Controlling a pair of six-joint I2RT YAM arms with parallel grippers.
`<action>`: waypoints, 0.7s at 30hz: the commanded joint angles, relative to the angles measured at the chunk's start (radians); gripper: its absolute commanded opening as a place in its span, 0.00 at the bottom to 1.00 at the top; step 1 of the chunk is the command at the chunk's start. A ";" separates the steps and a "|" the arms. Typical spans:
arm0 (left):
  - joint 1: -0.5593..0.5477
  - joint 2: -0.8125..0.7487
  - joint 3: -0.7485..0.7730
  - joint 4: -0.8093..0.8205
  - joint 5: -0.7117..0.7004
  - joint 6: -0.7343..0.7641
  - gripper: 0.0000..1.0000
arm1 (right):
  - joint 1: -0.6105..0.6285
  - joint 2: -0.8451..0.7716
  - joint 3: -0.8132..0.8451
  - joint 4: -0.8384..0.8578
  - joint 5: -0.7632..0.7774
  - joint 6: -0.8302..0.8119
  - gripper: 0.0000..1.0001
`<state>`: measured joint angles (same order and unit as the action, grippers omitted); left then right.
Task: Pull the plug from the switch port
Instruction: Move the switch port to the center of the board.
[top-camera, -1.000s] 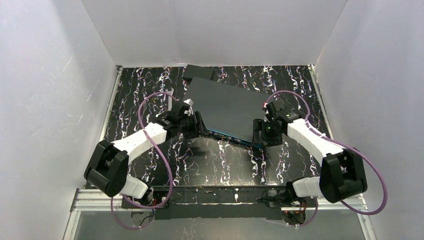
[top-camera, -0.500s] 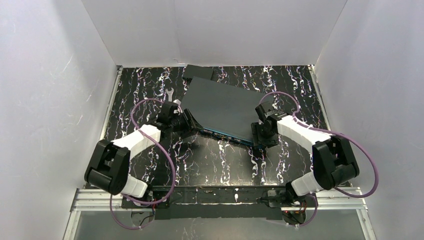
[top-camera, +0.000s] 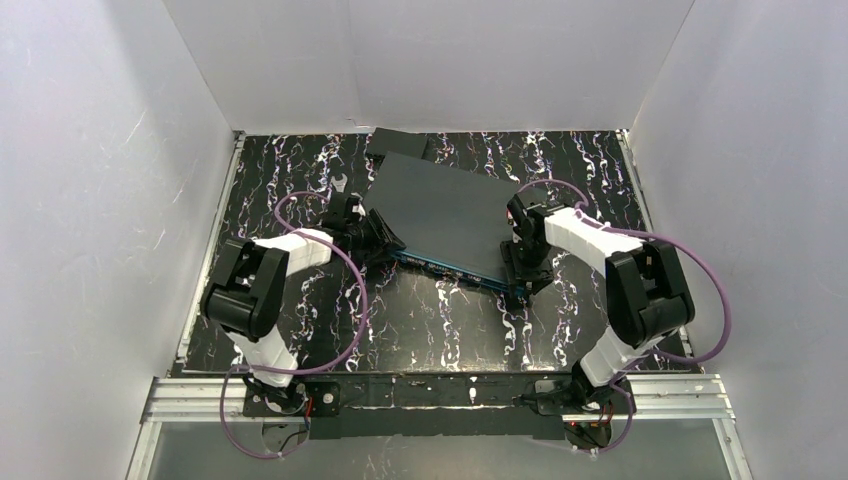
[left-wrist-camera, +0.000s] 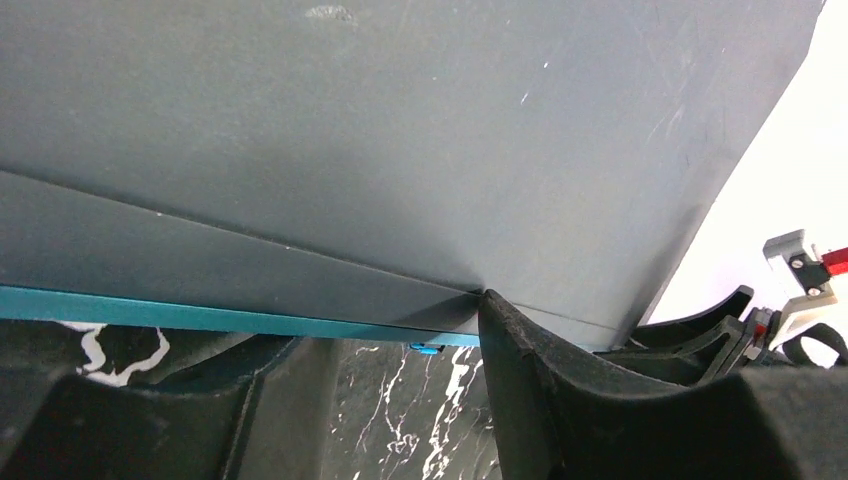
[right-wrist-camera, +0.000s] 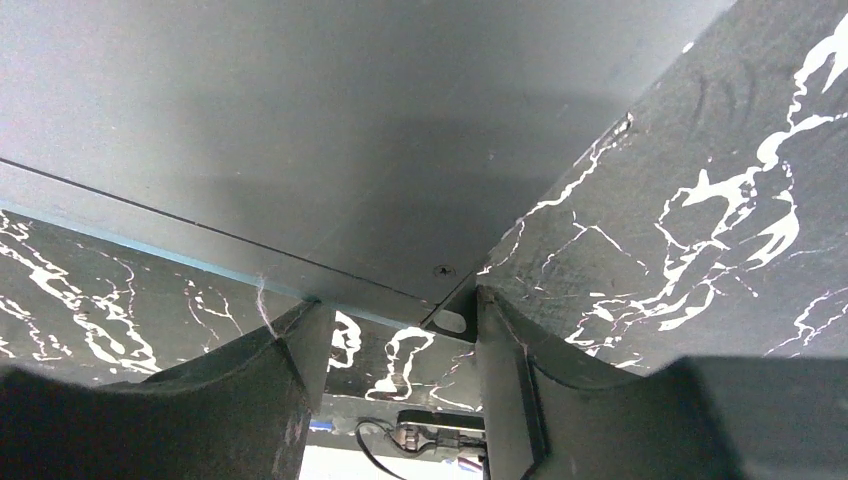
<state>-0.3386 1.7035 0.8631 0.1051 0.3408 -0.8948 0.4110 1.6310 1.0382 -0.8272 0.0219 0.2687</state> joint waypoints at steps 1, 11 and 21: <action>0.014 0.073 0.074 0.053 -0.075 0.011 0.48 | -0.058 0.101 0.091 0.366 0.124 0.044 0.55; 0.016 0.173 0.176 0.054 0.003 -0.021 0.44 | -0.131 0.173 0.183 0.369 0.101 0.046 0.52; 0.010 0.036 0.071 0.053 -0.017 0.015 0.54 | -0.133 0.122 0.148 0.376 0.029 0.040 0.56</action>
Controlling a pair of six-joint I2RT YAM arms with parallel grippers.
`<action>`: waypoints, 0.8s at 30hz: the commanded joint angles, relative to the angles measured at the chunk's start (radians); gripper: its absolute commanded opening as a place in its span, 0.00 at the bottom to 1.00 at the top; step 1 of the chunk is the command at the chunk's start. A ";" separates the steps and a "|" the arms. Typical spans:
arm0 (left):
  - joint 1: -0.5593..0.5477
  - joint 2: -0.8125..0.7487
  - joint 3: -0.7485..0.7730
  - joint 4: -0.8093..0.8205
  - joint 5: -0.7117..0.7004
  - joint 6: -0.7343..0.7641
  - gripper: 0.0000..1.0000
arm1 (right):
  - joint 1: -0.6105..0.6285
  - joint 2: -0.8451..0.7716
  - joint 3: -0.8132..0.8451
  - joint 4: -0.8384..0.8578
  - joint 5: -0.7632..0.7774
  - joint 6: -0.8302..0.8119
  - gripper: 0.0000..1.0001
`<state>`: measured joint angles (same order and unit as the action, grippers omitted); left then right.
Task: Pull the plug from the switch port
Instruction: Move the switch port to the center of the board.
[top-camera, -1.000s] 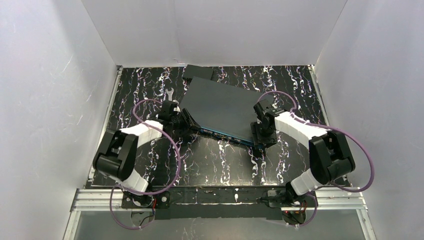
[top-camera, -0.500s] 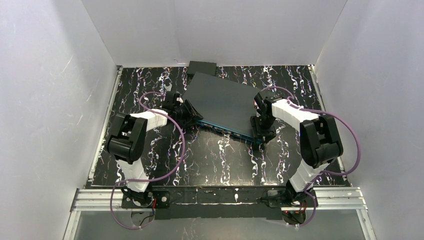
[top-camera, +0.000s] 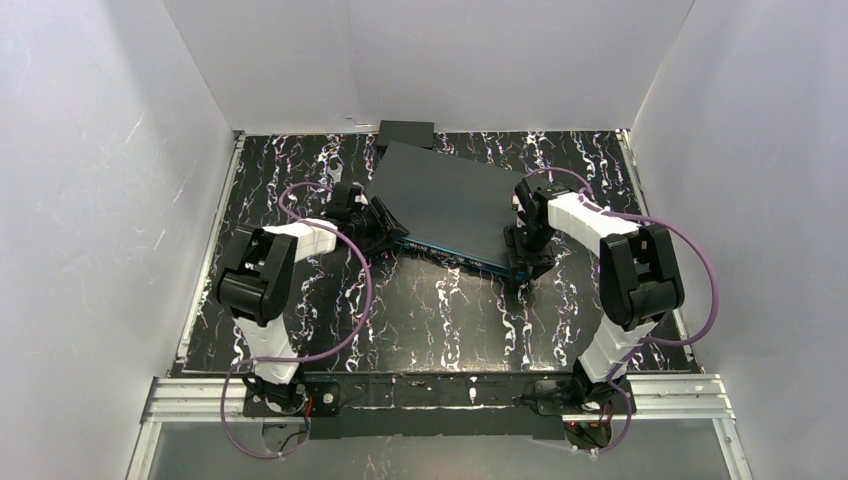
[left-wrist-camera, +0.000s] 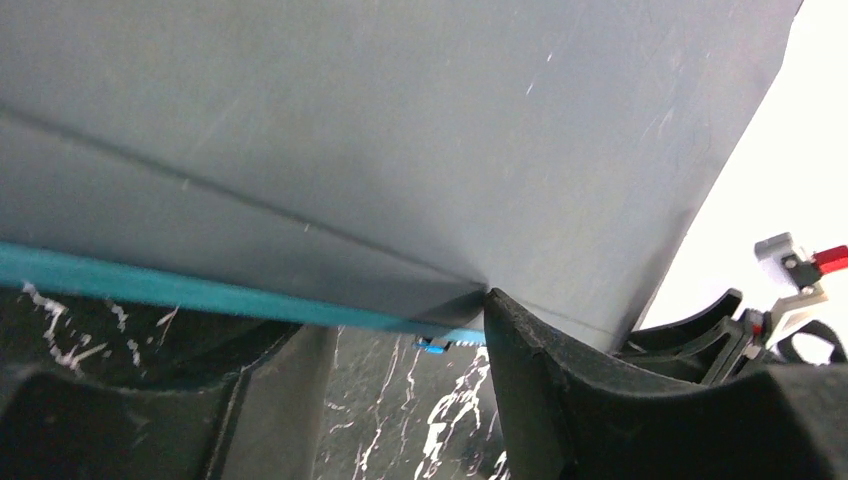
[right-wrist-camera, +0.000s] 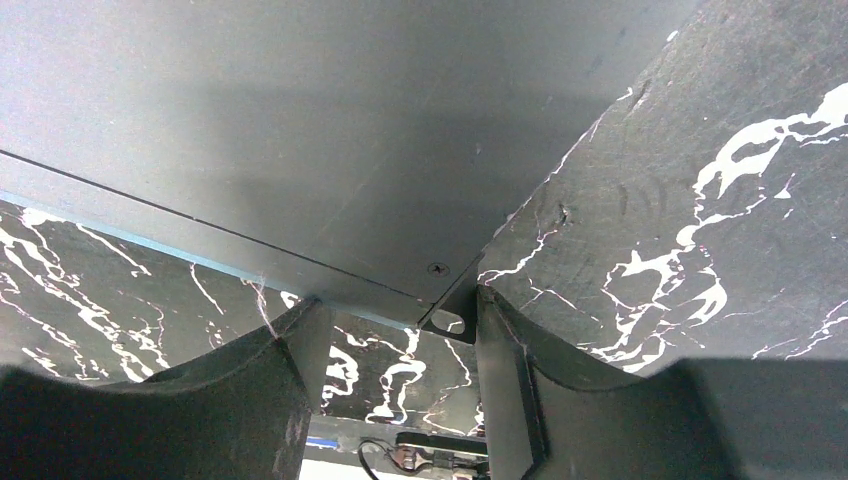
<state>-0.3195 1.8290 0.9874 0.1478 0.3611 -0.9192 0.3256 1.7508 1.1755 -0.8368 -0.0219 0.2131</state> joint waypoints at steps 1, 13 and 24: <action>-0.013 -0.114 -0.070 0.010 -0.044 0.045 0.55 | -0.048 -0.003 0.008 0.385 0.062 0.100 0.56; -0.024 -0.343 -0.263 0.023 -0.073 0.083 0.57 | -0.051 -0.096 -0.013 0.374 -0.067 0.146 0.63; -0.032 -0.445 -0.276 0.053 0.004 0.319 0.54 | -0.056 -0.256 -0.008 0.358 -0.136 0.192 0.78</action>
<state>-0.3431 1.4406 0.7147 0.1825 0.3153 -0.7235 0.2745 1.5826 1.1229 -0.6083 -0.1196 0.3592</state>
